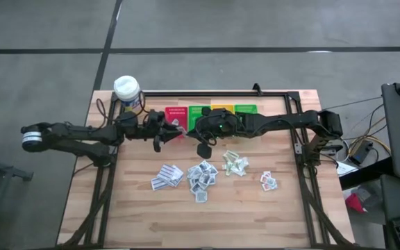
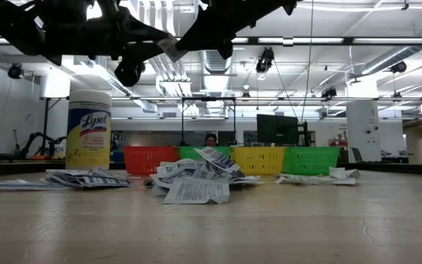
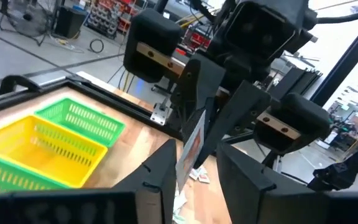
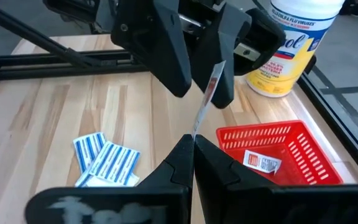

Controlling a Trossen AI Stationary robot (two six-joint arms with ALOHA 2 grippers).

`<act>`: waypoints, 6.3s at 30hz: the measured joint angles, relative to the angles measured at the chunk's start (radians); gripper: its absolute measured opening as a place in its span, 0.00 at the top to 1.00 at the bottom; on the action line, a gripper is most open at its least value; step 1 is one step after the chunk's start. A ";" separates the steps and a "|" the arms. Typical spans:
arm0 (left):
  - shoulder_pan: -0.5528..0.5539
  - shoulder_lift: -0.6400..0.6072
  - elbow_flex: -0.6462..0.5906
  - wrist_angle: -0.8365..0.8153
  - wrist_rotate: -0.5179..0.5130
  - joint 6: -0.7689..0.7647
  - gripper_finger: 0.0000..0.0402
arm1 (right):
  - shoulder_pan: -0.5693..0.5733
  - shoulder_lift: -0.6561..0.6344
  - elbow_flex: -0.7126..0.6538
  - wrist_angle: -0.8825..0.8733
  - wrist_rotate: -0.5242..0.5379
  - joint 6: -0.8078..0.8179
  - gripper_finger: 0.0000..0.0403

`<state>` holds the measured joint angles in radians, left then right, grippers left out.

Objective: Pick & Place First Aid Supplies
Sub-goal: Put the ointment pack into the red bin

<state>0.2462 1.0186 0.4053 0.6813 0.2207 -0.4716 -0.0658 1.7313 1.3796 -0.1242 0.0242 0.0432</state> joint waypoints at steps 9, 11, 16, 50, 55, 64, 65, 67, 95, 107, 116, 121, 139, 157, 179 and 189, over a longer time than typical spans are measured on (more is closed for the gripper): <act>-0.001 0.015 0.000 0.033 0.028 0.001 0.92 | -0.006 0.000 0.000 0.002 0.000 0.005 0.98; -0.001 0.018 0.000 0.035 0.031 0.002 0.98 | -0.006 0.000 0.000 0.001 0.000 0.005 0.98; -0.001 0.023 0.000 0.037 0.041 0.002 1.00 | -0.006 0.000 0.000 0.000 0.000 0.005 0.98; 0.112 0.054 0.281 -0.828 -0.347 0.031 1.00 | -0.117 -0.082 -0.024 -0.565 0.005 -0.073 0.77; 0.200 0.128 0.334 -0.887 -0.342 0.006 1.00 | -0.116 -0.171 -0.088 -0.545 0.002 -0.070 0.80; 0.333 0.330 0.446 -0.976 -0.184 -0.026 1.00 | -0.116 -0.380 -0.266 -0.448 0.004 0.031 0.84; 0.342 0.354 0.458 -0.976 -0.171 -0.027 1.00 | -0.116 -0.405 -0.291 -0.431 0.004 0.047 0.84; 0.357 0.398 0.485 -1.001 -0.150 -0.027 1.00 | -0.116 -0.456 -0.337 -0.396 0.004 0.078 0.84; 0.374 0.595 0.591 -1.160 -0.106 -0.031 1.00 | -0.116 -0.761 -0.563 -0.280 0.004 0.168 0.84; 0.374 0.593 0.591 -1.145 -0.109 0.000 0.80 | -0.116 -0.761 -0.564 -0.281 0.003 0.167 0.81; 0.374 0.566 0.595 -1.135 -0.110 0.037 0.58 | -0.116 -0.761 -0.565 -0.284 0.003 0.163 0.79; 0.374 0.529 0.600 -1.145 -0.110 0.050 0.57 | -0.116 -0.761 -0.565 -0.289 0.003 0.160 0.81; 0.228 0.218 0.568 -1.084 -0.063 0.221 0.57 | -0.115 -0.761 -0.565 -0.548 -0.149 0.160 0.81; 0.172 -0.088 0.259 -0.690 -0.084 0.208 0.57 | 0.156 -0.761 -0.571 -0.855 -0.287 0.342 0.87; 0.127 -0.277 0.092 -0.541 -0.080 0.130 0.57 | 0.245 -0.539 -0.714 -0.732 -0.205 0.238 0.87; 0.127 -0.277 0.091 -0.540 -0.080 0.130 0.57 | 0.245 -0.452 -0.733 -0.673 -0.206 0.157 0.87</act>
<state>0.3729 0.7414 0.4965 0.1413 0.1409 -0.3416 0.1795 1.2791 0.6464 -0.7975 -0.1821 0.2005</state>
